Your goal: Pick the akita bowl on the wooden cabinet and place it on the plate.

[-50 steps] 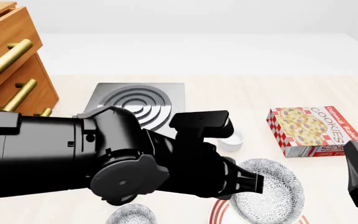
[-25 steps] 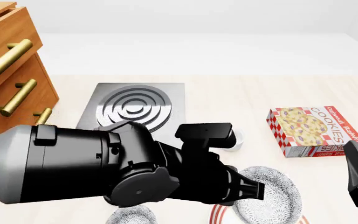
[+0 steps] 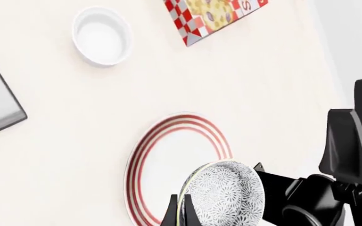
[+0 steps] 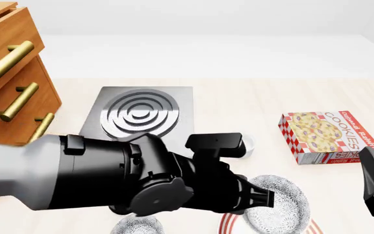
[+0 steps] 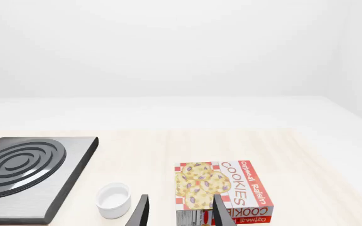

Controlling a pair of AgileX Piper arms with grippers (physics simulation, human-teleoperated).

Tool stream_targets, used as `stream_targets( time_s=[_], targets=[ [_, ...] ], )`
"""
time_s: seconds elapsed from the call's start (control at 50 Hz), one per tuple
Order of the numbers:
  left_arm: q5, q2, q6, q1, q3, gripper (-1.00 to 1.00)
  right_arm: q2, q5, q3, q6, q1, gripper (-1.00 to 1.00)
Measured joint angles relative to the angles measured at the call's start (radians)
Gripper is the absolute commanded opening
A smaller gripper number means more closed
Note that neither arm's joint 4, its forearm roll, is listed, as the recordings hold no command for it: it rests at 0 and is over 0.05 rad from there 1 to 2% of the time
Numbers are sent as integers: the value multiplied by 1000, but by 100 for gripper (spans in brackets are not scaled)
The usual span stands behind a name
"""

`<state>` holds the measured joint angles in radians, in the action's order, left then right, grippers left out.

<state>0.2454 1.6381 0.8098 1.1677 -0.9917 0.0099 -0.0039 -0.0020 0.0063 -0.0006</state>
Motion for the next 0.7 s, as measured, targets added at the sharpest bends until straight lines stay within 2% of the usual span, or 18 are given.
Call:
stream_targets(
  time_s=[0.7],
  targets=[
    [-65,92,21,-5,-9,-100,0,0,0,0,0,100]
  ],
)
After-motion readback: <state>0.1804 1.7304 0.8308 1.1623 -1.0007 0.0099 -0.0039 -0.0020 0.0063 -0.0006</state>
